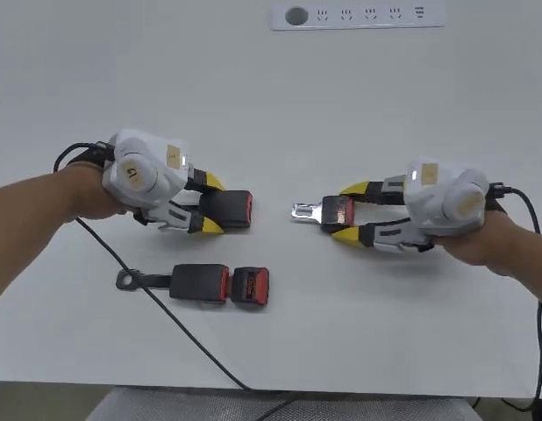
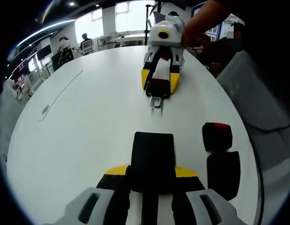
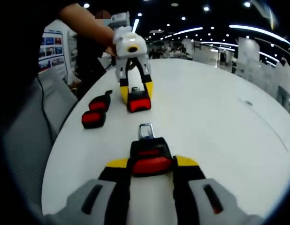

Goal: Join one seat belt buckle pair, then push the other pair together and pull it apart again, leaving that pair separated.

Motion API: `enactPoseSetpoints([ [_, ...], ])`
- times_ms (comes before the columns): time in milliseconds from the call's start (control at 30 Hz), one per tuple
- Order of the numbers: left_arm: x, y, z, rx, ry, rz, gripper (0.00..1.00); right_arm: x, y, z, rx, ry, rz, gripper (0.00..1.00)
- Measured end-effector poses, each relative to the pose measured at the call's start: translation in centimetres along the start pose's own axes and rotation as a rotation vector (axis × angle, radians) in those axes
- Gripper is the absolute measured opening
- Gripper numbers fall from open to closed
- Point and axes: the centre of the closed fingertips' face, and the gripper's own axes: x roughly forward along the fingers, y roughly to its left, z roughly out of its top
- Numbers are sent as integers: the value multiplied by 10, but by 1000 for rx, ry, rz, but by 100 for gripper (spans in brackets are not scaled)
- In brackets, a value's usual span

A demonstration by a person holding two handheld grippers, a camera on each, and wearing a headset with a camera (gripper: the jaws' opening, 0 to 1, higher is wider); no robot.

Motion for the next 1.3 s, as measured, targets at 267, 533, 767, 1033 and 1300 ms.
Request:
enactPoseSetpoints([
  [267, 1, -1, 0, 6, 14, -3, 35, 27, 7, 20, -1, -22, 21, 35],
  [533, 2, -1, 1, 11, 29, -6, 35, 47, 12, 30, -3, -30, 37, 35],
  [767, 3, -2, 1, 34, 55, -15, 35, 59, 14, 34, 1, -11, 28, 35],
  [1033, 4, -1, 2, 64, 95, -22, 34, 56, 11, 32, -8, 18, 36, 35],
  [1300, 4, -1, 2, 77, 110, -26, 34, 62, 11, 37, 1, 36, 25, 34],
])
